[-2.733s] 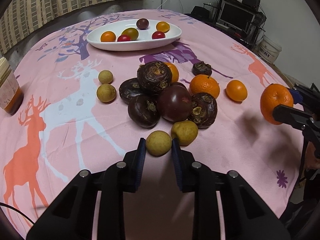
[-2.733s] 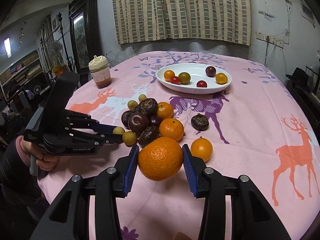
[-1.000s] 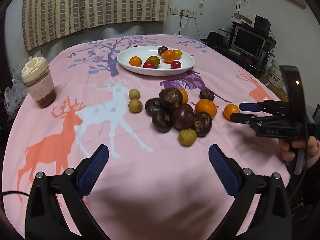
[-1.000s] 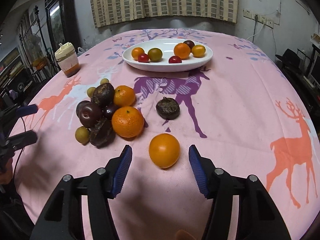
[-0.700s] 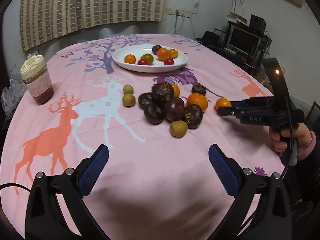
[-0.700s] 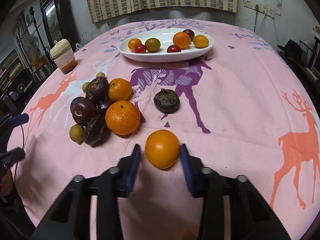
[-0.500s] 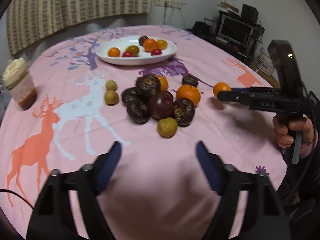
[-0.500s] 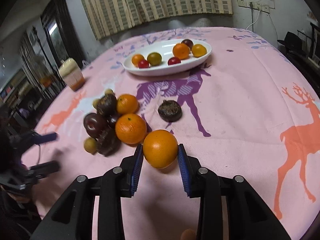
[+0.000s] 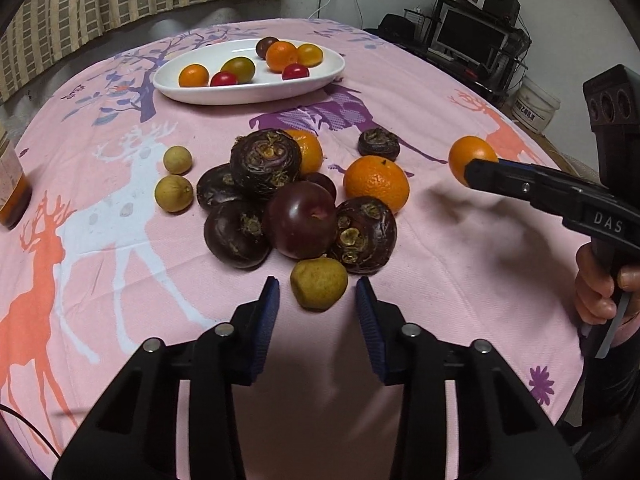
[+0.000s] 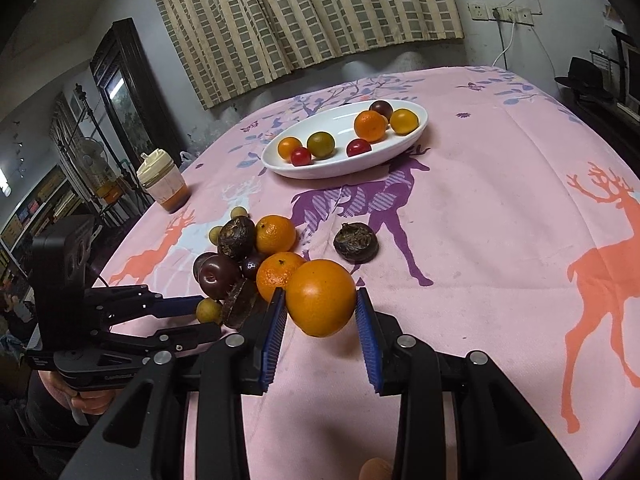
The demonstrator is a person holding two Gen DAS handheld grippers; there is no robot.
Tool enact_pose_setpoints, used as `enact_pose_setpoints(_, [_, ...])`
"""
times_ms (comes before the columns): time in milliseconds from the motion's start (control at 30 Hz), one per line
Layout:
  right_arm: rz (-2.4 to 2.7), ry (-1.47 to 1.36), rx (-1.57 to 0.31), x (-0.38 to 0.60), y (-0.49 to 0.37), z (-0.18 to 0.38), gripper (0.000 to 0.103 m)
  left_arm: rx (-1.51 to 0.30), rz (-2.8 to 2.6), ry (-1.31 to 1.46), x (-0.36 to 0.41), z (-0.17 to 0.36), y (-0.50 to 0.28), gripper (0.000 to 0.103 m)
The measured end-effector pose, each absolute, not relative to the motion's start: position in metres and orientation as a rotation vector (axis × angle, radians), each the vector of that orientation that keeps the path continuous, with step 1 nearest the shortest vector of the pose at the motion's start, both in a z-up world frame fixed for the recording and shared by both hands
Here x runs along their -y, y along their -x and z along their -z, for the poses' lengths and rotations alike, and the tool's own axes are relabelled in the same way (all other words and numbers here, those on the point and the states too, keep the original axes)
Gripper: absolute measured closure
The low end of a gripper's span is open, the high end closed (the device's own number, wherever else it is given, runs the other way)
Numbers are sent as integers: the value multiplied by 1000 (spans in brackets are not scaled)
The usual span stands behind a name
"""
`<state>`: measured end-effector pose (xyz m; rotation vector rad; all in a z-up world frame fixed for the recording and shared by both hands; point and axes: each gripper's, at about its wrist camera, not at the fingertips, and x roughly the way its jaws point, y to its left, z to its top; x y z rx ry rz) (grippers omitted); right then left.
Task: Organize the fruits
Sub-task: 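Grasp another orange tomato with the right tool while the left tool grasps a yellow-green tomato, then lower both tomatoes onto the white plate and release them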
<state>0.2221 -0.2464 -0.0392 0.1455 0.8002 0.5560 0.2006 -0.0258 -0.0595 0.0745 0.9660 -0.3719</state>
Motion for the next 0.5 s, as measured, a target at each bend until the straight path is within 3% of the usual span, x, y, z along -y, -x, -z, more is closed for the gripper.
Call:
enact_pose_setpoints(233, [-556,-150,-802,247,-223,40,68,-965,358,-82,30,60,-204,75])
enact_pose_setpoints(500, [-570,-149,-813,244,-217,37,68,-954,380,-68,20,46,-188,75])
